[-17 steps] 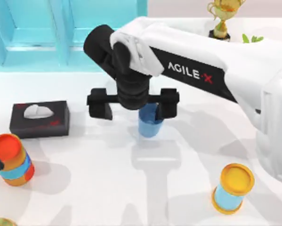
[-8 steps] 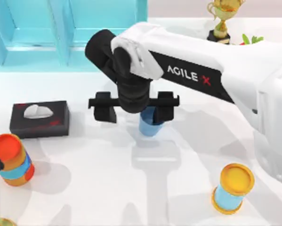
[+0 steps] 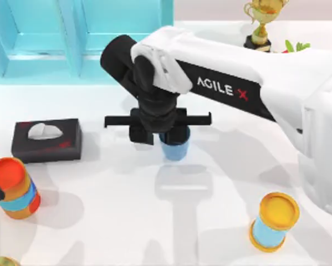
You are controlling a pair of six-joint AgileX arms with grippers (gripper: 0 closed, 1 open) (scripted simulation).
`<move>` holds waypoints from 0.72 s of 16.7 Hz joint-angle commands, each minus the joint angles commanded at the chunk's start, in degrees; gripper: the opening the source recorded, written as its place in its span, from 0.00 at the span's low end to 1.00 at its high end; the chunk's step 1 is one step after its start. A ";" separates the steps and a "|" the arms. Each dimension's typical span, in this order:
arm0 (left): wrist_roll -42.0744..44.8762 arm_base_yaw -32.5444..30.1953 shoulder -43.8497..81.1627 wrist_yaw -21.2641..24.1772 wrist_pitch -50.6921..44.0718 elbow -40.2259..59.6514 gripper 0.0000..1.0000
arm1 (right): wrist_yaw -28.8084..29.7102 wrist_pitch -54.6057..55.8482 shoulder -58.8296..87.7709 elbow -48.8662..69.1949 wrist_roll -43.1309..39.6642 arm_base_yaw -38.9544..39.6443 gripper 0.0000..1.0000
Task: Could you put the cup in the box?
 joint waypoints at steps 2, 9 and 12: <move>0.00 0.00 0.00 0.00 0.00 0.00 1.00 | 0.00 0.00 0.00 0.00 0.00 0.00 0.00; 0.00 0.00 0.00 0.00 0.00 0.00 1.00 | 0.00 0.00 0.00 0.00 0.00 0.00 0.00; 0.00 0.00 0.00 0.00 0.00 0.00 1.00 | -0.08 -0.36 -0.79 -0.60 -0.78 -0.52 0.00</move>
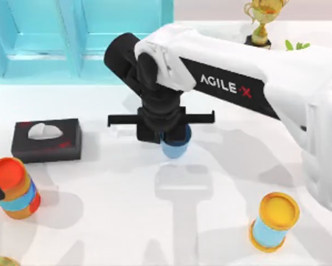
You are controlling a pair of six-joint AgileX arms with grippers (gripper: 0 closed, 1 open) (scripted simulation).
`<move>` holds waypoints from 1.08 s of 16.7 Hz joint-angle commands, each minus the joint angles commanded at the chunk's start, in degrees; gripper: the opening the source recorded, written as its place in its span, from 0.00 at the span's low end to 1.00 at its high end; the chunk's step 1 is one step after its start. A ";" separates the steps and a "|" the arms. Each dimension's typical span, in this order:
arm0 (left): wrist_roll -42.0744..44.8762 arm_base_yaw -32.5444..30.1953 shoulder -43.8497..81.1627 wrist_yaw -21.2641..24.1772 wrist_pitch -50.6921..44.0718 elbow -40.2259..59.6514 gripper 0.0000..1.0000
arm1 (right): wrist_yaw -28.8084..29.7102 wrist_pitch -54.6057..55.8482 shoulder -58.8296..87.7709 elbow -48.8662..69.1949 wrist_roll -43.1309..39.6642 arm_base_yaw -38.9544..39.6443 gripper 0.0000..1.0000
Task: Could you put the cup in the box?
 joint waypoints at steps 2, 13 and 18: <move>0.00 0.00 0.00 0.00 0.00 0.00 1.00 | -0.59 -1.16 -2.41 -1.48 -3.03 -2.84 0.00; 0.00 0.00 0.00 0.00 0.00 0.00 1.00 | -6.47 -11.18 -29.52 -21.68 -46.49 -46.68 0.00; 0.00 0.00 0.00 0.00 0.00 0.00 1.00 | -9.01 -14.53 -40.00 -30.18 -61.83 -62.11 0.00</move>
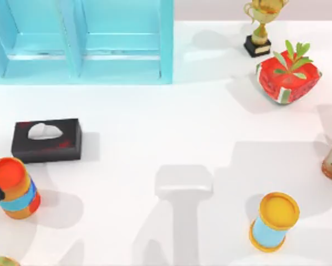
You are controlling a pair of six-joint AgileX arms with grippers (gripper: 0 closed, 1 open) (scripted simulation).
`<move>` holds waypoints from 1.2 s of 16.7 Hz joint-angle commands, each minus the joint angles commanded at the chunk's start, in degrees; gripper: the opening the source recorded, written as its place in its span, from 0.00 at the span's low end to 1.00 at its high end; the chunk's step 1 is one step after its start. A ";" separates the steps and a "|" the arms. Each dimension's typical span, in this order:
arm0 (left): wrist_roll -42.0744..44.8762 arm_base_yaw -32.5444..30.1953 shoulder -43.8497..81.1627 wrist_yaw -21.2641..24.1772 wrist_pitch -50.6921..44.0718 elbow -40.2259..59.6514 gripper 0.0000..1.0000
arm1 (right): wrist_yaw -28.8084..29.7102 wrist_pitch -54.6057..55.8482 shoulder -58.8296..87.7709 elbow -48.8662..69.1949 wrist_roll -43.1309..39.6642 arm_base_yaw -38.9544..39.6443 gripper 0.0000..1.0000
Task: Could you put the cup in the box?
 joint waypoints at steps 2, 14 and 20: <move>0.00 0.00 0.00 0.00 0.00 0.00 1.00 | -0.44 -0.57 -1.64 -1.41 -1.86 -1.87 0.00; 0.00 0.00 0.00 0.00 0.00 0.00 1.00 | -0.48 12.37 0.18 -12.35 -2.87 -2.93 0.00; 0.00 0.00 0.00 0.00 0.00 0.00 1.00 | -0.51 13.59 0.42 -13.56 -3.02 -3.06 0.08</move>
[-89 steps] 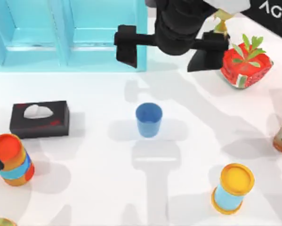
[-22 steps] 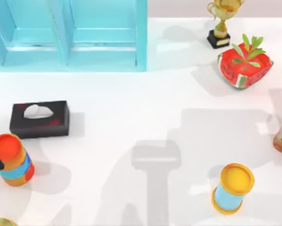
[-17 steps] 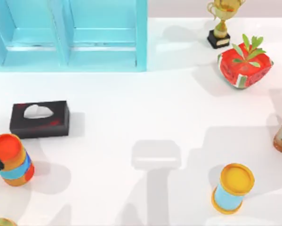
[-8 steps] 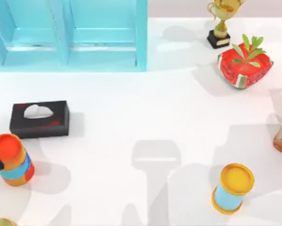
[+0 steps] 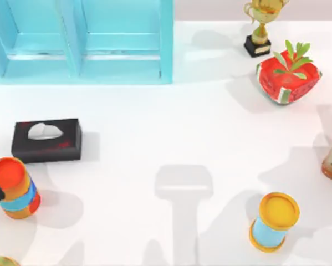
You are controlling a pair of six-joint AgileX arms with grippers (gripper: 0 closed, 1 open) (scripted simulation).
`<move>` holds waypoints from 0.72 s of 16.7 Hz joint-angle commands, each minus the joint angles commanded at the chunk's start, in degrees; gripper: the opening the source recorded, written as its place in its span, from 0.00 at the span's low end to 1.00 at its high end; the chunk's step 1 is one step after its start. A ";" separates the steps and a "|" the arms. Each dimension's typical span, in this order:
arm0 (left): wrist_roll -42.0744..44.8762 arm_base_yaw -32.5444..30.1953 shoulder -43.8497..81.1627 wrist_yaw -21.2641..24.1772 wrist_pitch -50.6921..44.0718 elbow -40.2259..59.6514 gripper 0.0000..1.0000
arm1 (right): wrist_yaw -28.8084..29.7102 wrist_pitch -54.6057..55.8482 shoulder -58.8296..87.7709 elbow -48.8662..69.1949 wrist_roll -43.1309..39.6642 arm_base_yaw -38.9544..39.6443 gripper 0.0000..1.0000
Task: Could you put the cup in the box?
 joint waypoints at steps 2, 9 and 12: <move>0.00 0.00 0.00 0.00 0.00 0.00 1.00 | 0.00 0.00 0.00 0.00 0.00 0.00 0.23; 0.00 0.00 0.00 0.00 0.00 0.00 1.00 | 0.00 0.00 0.00 0.00 0.00 0.00 0.75; 0.00 0.00 0.00 0.00 0.00 0.00 1.00 | 0.00 0.00 0.00 0.00 0.00 0.00 0.98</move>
